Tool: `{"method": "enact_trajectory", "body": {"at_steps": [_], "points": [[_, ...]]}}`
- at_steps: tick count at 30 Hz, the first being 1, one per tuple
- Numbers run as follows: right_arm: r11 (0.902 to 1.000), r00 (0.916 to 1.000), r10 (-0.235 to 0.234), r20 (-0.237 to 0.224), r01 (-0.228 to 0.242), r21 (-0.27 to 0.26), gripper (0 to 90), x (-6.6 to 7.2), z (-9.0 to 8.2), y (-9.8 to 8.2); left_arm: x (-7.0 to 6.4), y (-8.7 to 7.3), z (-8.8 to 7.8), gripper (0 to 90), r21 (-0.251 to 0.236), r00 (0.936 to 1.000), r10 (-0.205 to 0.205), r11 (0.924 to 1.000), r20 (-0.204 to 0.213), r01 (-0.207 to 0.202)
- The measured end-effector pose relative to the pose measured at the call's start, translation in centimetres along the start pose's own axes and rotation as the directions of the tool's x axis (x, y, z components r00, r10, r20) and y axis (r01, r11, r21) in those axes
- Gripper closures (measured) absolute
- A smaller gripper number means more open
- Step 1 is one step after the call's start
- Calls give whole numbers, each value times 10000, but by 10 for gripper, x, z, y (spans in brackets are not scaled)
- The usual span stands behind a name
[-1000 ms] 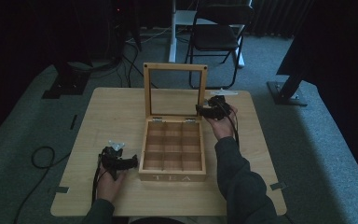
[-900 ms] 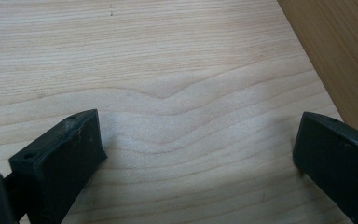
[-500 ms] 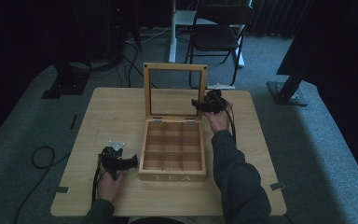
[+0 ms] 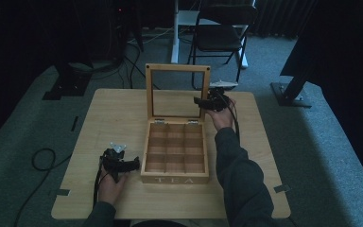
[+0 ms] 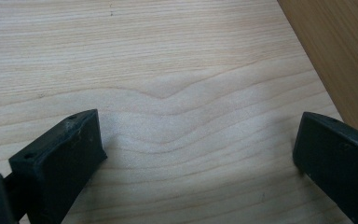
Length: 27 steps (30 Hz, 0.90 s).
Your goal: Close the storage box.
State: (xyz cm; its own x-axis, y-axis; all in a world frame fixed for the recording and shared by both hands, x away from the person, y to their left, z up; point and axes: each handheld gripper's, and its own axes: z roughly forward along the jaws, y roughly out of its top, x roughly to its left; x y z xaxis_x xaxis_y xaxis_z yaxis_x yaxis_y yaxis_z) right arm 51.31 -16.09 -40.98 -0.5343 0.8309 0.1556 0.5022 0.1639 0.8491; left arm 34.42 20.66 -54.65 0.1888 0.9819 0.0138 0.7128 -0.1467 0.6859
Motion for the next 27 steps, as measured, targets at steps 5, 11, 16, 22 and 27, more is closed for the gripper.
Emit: {"method": "enact_trajectory", "body": {"at_steps": [5,11,16,22,27], "points": [[10000,9998,86,-156,-85,40,401,-2,-1,-2,0,0,0,16,2,10000,0,10000,1,0],[9999,9999,-109,-113,110,112,411,1,-5,-2,0,0,0,16,-6,10000,-12,10000,-1,12],[9996,9996,-261,-60,260,-144,418,5,-12,-6,0,0,0,16,-9,10000,-19,10000,-1,19],[9984,9989,-445,-121,440,-358,421,10,-20,-11,0,0,0,16,-7,10000,-16,10000,-5,16],[9970,9980,-610,-141,602,-492,425,14,-27,-16,0,0,0,16,2,10000,-16,10000,1,16]]}}
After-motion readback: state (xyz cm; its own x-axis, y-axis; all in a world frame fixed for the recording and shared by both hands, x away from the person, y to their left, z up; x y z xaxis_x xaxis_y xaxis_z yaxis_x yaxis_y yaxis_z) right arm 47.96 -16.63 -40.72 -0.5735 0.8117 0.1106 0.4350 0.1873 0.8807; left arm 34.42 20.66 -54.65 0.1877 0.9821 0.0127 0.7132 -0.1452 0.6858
